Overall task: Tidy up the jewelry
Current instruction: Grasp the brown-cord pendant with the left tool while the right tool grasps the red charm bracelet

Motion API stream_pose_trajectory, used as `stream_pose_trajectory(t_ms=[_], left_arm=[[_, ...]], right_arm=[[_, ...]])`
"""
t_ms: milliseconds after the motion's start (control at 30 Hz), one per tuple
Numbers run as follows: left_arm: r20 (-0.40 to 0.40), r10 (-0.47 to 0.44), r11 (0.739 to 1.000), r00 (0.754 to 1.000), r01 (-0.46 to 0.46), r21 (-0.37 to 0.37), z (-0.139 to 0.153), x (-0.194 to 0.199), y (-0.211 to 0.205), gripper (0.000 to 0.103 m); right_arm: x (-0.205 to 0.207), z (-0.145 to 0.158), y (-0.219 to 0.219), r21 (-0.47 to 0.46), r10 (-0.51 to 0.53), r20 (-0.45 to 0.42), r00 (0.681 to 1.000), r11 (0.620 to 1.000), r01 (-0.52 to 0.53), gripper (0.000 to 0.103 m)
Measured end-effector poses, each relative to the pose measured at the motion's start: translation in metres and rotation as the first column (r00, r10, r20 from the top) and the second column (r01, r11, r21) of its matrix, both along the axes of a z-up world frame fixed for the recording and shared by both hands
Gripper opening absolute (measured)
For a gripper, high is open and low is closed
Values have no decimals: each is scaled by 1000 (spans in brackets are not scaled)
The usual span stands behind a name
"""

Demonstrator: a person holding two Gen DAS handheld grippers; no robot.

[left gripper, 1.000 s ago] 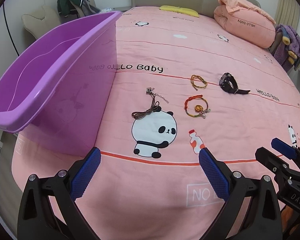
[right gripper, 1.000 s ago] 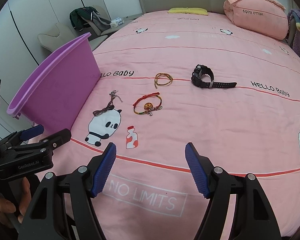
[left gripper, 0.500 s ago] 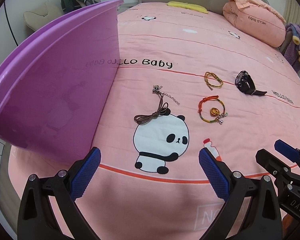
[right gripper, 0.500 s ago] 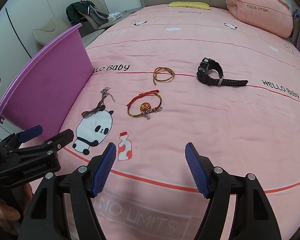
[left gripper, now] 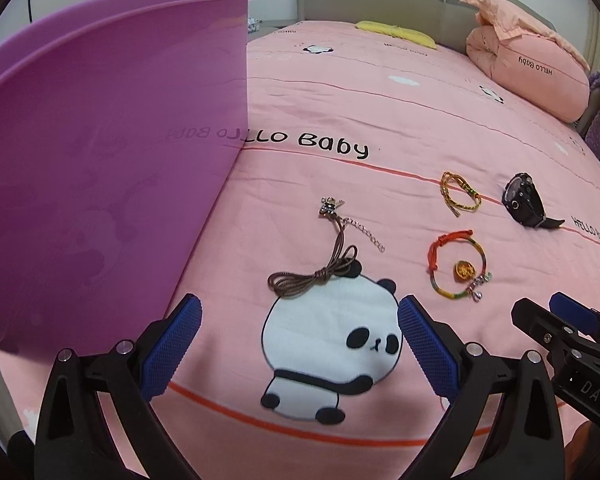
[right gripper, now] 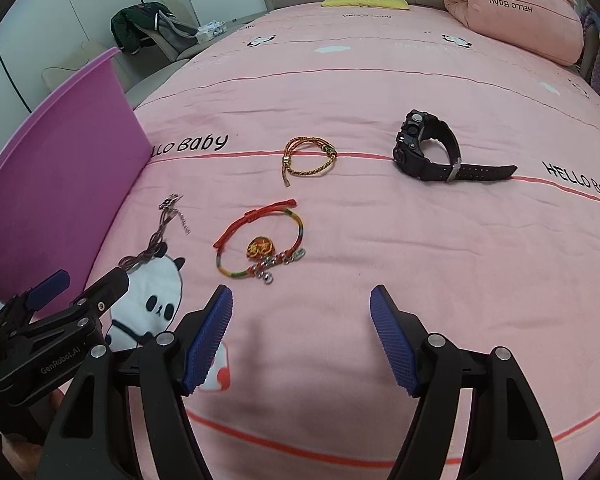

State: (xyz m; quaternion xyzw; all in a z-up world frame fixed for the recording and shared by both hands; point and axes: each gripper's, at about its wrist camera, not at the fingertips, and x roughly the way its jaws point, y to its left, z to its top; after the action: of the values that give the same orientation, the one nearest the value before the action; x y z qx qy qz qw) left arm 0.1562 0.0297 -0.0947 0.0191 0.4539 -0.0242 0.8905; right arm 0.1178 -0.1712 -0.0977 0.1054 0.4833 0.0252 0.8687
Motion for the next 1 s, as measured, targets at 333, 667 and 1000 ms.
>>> stream_pose_trajectory(t_ms=[333, 667, 1000], left_arm=[[-5, -10, 999, 1000, 10, 40, -22, 28, -7, 97], [-9, -14, 998, 1000, 14, 53, -32, 44, -7, 97], [-42, -19, 999, 999, 21, 42, -48, 54, -9, 97]], right_arm=[[32, -16, 2, -4, 19, 0, 1000, 1000, -19, 68], [52, -28, 13, -28, 49, -4, 999, 998, -49, 68], [62, -41, 28, -136, 75, -11, 997, 988, -76, 68]])
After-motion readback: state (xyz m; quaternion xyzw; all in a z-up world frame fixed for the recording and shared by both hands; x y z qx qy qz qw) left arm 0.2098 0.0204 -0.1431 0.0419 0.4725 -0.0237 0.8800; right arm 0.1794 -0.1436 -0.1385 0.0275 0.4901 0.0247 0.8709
